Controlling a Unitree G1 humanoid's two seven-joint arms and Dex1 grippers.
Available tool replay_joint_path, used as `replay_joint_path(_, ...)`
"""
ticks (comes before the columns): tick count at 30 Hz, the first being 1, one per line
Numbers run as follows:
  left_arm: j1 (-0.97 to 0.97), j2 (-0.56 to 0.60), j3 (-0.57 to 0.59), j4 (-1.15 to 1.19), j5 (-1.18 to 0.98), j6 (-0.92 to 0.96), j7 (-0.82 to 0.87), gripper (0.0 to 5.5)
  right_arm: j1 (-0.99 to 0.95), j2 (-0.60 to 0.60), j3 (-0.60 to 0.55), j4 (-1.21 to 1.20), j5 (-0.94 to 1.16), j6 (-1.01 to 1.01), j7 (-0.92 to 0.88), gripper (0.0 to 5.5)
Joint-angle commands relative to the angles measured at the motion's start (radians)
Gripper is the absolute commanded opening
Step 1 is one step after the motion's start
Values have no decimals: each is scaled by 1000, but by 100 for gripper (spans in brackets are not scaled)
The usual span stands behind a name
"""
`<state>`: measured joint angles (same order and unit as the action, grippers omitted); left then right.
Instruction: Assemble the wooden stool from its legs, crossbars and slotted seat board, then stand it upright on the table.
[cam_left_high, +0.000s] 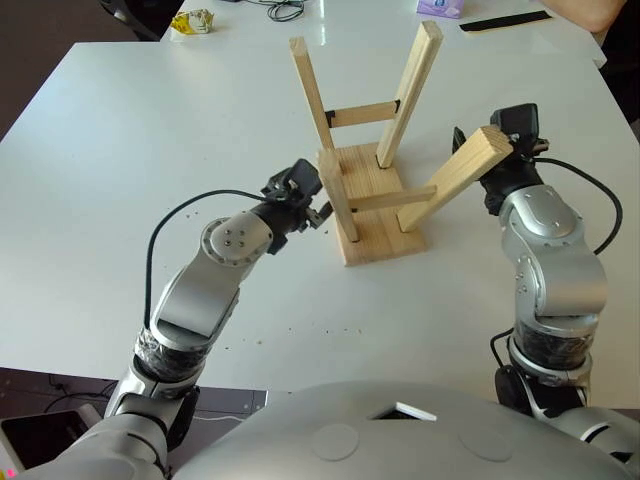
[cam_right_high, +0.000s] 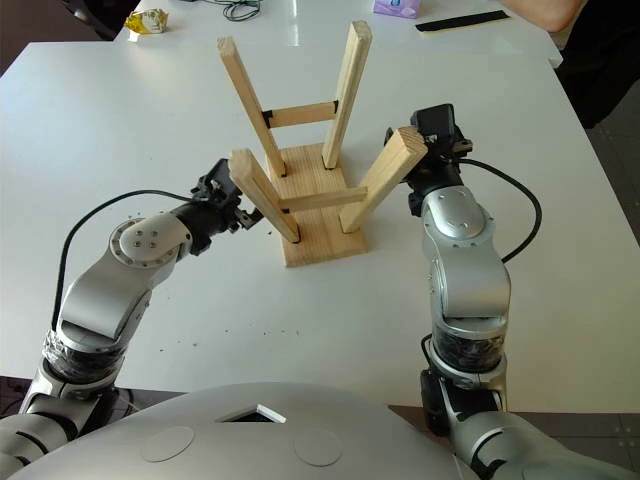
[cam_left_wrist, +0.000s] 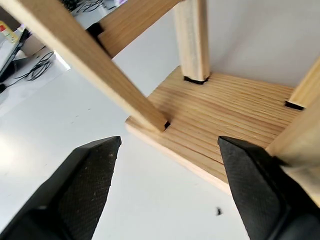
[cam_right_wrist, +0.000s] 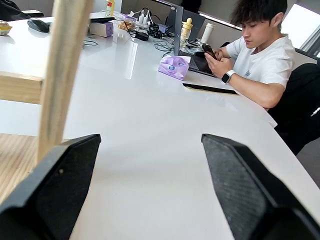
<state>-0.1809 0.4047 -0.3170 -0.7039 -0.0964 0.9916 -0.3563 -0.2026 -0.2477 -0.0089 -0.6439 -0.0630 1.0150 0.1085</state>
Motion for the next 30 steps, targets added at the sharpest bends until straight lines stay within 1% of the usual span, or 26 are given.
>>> replay_joint_path(1,8,-5,-13,-72,-51,-63,-51,362,85,-124,-135,62,20,-84,77,374)
replay_joint_path(6,16,-13,-23,-110,-95,-87,-74,362,210,-272,-268,187,32,-193,175,374)
replay_joint_path(8,24,-3,-18,-113,-100,-105,-82,362,248,-312,-289,231,36,-237,211,374)
replay_joint_path(10,28,28,13,-81,-92,-138,-95,362,277,-328,-296,236,45,-264,238,374)
replay_joint_path(12,32,60,52,-38,-83,-174,-107,362,299,-321,-282,221,56,-281,256,374)
replay_joint_path(15,36,109,84,37,-73,-249,-137,362,372,-308,-219,163,70,-306,296,374)
replay_joint_path(19,47,137,80,107,-68,-335,-177,362,487,-368,-82,111,53,-322,383,374)
replay_joint_path(21,63,156,76,144,-62,-397,-207,362,517,-391,-49,93,57,-337,420,374)
replay_joint_path(23,86,202,81,211,-41,-505,-257,362,539,-419,-43,61,75,-340,462,374)
replay_joint_path(26,83,257,128,398,-23,-680,-331,362,567,-470,-55,19,91,-343,521,374)
replay_joint_path(30,-26,280,168,705,11,-860,-362,362,584,-511,-56,-49,123,-323,573,374)
